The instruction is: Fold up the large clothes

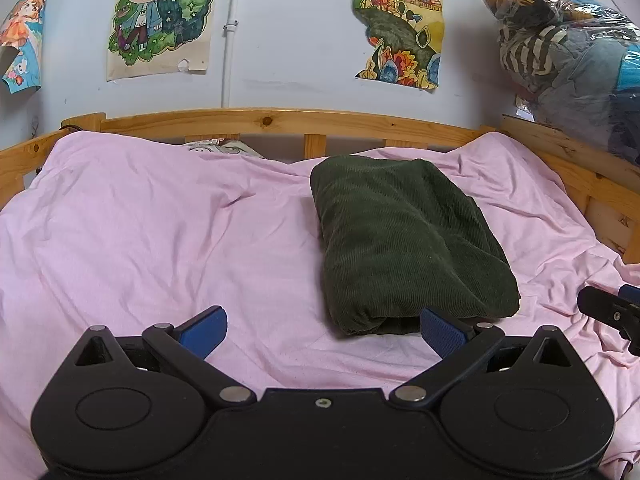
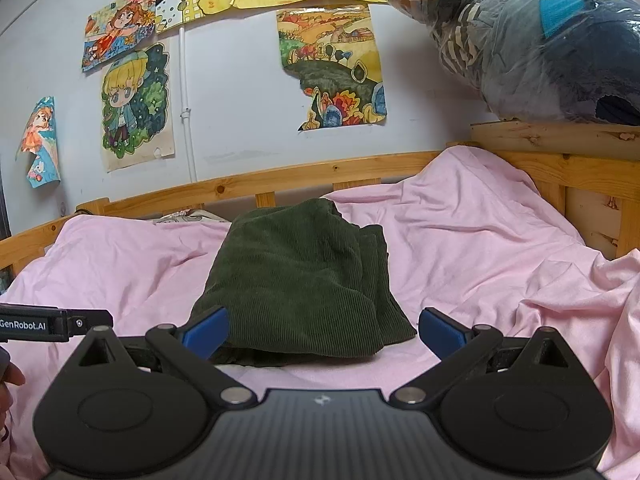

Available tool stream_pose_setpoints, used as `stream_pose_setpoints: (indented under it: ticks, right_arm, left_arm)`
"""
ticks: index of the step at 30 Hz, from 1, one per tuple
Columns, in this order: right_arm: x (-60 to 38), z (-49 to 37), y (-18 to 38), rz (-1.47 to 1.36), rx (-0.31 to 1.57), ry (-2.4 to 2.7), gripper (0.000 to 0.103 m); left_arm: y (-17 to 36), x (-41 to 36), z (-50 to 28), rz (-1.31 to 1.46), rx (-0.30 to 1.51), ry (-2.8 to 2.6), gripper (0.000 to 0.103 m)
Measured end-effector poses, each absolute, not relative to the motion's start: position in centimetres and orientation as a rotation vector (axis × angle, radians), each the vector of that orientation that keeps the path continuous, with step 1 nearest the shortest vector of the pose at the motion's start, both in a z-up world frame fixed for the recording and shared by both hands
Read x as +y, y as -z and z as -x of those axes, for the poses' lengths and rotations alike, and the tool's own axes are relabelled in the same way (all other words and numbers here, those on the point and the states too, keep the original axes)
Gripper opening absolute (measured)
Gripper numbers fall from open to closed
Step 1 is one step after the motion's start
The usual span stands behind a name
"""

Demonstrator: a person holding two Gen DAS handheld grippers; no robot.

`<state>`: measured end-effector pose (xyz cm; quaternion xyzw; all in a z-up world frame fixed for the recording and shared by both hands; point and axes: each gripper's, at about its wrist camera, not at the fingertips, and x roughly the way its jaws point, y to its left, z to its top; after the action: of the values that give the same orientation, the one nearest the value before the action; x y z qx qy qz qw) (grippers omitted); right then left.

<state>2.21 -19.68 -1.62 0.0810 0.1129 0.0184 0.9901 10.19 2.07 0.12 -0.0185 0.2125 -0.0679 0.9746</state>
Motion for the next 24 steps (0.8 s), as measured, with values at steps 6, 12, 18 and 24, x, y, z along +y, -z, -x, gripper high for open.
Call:
stream_pose_setpoints:
  ticks: [6,12,18,24]
  right_arm:
    - [-19.66,-2.2,1.58,-0.162,0.227,-0.037,0.103]
    - [-19.64,-2.26,1.64,-0.161,0.23,-0.036,0.103]
    - [-19.78,-2.39,1.71,-0.158,0.236,-0.039,0.103]
    - [-20.04,-2.51,1.77,-0.153,0.242,-0.043,0.103]
  left_arm:
    - [-0.12,2.11,-10.2,0.036,0.428,0.138,0.102]
    - [-0.18,2.08,-10.21,0.036,0.43,0.139,0.102]
    - [-0.2,2.16,-10.18,0.031,0.431,0.143,0.102]
    - [0.01,1.97,-10.61,-0.012,0.47,0.082,0.102]
